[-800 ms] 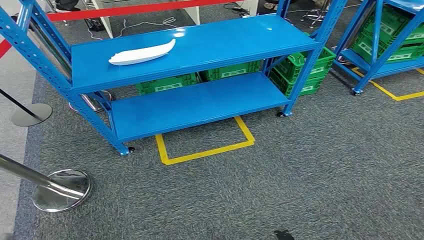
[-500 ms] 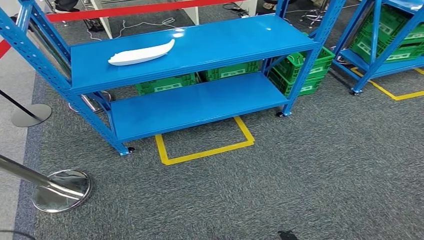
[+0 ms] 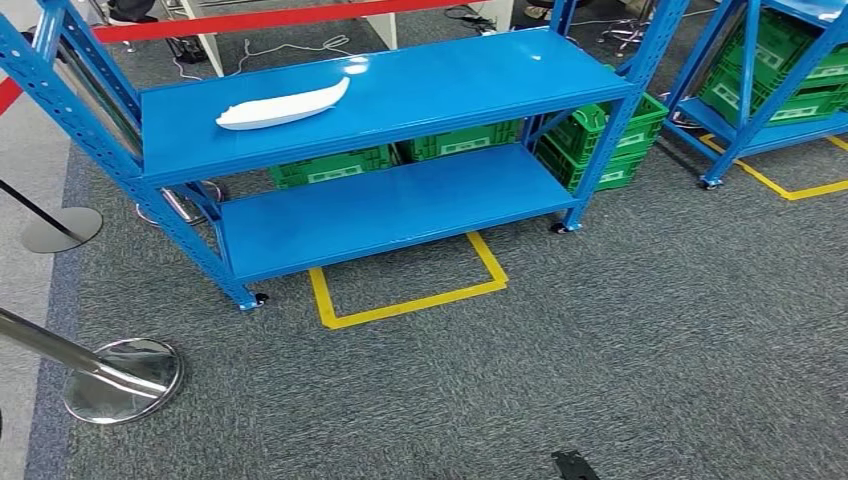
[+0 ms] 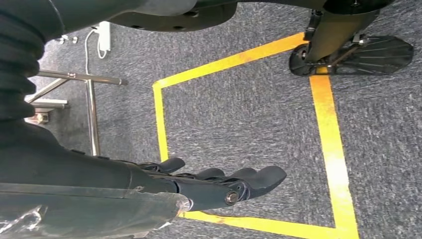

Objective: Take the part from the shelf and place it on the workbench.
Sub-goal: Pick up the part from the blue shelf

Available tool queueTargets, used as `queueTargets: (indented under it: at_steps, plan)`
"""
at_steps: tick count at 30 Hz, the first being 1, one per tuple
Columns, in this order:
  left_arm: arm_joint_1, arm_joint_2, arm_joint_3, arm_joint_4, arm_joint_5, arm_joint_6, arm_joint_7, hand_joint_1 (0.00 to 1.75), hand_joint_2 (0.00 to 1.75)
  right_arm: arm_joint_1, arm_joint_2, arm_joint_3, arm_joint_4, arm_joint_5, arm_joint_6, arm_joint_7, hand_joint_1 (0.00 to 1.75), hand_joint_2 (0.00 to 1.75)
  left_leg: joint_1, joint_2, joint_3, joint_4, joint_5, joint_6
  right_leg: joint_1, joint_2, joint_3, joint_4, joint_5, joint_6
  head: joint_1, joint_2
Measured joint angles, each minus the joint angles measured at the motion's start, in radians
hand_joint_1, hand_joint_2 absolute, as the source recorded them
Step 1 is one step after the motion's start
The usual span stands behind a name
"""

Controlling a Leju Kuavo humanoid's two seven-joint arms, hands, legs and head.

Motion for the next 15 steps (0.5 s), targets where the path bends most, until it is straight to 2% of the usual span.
queueTargets:
  at_steps: [5, 12, 15]
  plan:
    - [-0.002, 0.0, -0.079, -0.034, 0.013, 0.008, 0.0, 0.0, 1.75, 0.002, 0.0, -0.001, 0.0, 0.002, 0.0, 0.0, 0.0, 1.75, 0.0, 0.001, -0.001, 0.0, 0.0, 0.0, 0.0, 0.001, -0.002, 0.0, 0.001, 0.0, 0.0, 0.0]
    - [-0.001, 0.0, -0.109, -0.049, 0.013, 0.01, -0.001, 0.0, 1.75, 0.002, 0.0, -0.001, 0.0, 0.002, 0.0, 0.0, 0.0, 1.75, 0.0, 0.001, -0.002, 0.0, 0.0, 0.0, 0.0, 0.001, -0.003, 0.0, 0.001, 0.0, 0.0, 0.0]
    - [-0.008, 0.0, -0.13, -0.052, -0.053, 0.039, 0.013, 0.0, 1.75, 0.001, 0.0, -0.001, 0.0, 0.009, 0.004, 0.003, 0.0, 1.75, 0.0, 0.001, -0.002, 0.0, 0.001, 0.0, 0.0, 0.001, -0.006, 0.0, 0.001, 0.0, 0.0, 0.0]
